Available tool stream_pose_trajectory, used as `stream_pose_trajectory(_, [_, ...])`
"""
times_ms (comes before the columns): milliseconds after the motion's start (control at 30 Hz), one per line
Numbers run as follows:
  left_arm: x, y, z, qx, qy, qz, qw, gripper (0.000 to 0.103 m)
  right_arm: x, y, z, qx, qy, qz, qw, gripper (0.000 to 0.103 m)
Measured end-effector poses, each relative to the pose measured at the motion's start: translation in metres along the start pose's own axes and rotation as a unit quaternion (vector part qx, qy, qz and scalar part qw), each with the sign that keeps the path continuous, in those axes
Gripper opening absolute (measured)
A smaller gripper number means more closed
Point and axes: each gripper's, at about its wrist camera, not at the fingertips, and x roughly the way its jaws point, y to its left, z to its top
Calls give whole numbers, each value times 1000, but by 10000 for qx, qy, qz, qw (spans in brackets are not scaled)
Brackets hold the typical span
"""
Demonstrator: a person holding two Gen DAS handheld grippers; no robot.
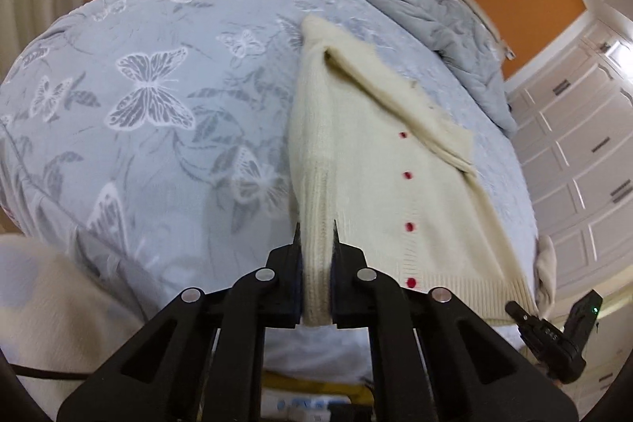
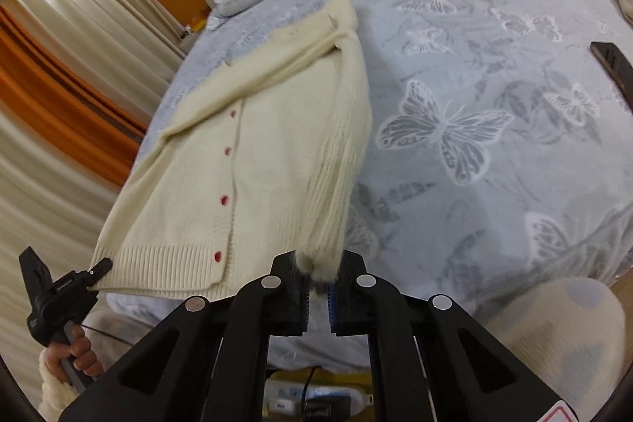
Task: Fold small clothes
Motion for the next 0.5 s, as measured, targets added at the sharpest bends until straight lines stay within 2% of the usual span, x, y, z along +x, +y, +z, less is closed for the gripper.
stream_pose_trajectory(133, [-33, -11, -22, 301, 138, -47, 9994, 8, -39, -6, -16, -131, 16, 53, 9999, 6])
stream_pose_trajectory(233, [-68, -11, -49, 544, 291, -73, 9981, 8, -76, -7, -43, -360, 118, 24, 9993, 6])
stream_pose_trajectory(367, [-117, -11, -78, 536, 427, -198, 9975, 8, -122, -1, -78, -691, 208, 87, 9974, 6])
stream_pose_trajectory(433, [-132, -15, -76, 411, 366, -316, 9980, 8, -142, 8, -81, -720, 85, 234, 9971, 6])
stream_pose_trajectory(500, [-143, -30, -60, 515, 109, -415, 9977, 8, -159, 20, -62, -772, -293, 385, 9958, 6])
